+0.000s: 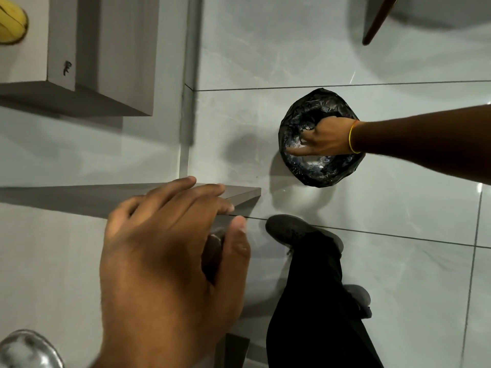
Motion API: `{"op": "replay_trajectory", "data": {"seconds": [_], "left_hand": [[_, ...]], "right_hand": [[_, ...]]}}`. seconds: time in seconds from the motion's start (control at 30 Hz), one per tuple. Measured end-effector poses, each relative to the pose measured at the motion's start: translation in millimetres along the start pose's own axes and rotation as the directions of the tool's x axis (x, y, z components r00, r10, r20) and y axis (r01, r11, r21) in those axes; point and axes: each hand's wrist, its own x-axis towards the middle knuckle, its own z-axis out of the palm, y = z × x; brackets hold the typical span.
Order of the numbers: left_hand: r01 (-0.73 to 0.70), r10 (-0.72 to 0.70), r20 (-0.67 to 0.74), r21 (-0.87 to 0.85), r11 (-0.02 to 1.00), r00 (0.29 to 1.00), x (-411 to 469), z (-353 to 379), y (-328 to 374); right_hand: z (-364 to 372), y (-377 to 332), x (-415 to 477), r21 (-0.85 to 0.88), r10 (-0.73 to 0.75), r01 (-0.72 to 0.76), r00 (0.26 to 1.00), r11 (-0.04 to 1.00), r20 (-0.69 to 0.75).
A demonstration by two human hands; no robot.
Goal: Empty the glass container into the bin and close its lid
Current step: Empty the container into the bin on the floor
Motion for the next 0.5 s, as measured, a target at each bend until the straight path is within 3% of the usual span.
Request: {"op": "replay_trajectory", "data": {"seconds": [0.13,0.23,0.4,0.5], "left_hand": [[-0.023,0.023,-0.042,0.003,1.000,0.999,-1.1,0.7,1.0],[-0.036,0.036,-0.060,-0.003,0.999,0.998,-1.7,1.4,1.2],[-0.033,0.033,-0.052,-0.001,0.999,0.998,-2.9,1.1,-0.5],[-0.042,0.042,-0.054,0.006,0.999,0.998,-2.8,1.6,-0.7]], "right_hand": [[-4.4,-3.7,-2.3,0.027,0.053,-0.056,0.994,0.998,0.098],[-3.9,2.0,0.0,0.013,0.008,-0.008,1.000,1.000,-0.015],[-8.9,-7.4,-0.3,-0.002,0.061,-0.061,0.989,0.998,0.137],[-7.9,-0.7,5.2,0.069,0.089,-0.096,0.991,0.993,0.104]]}}
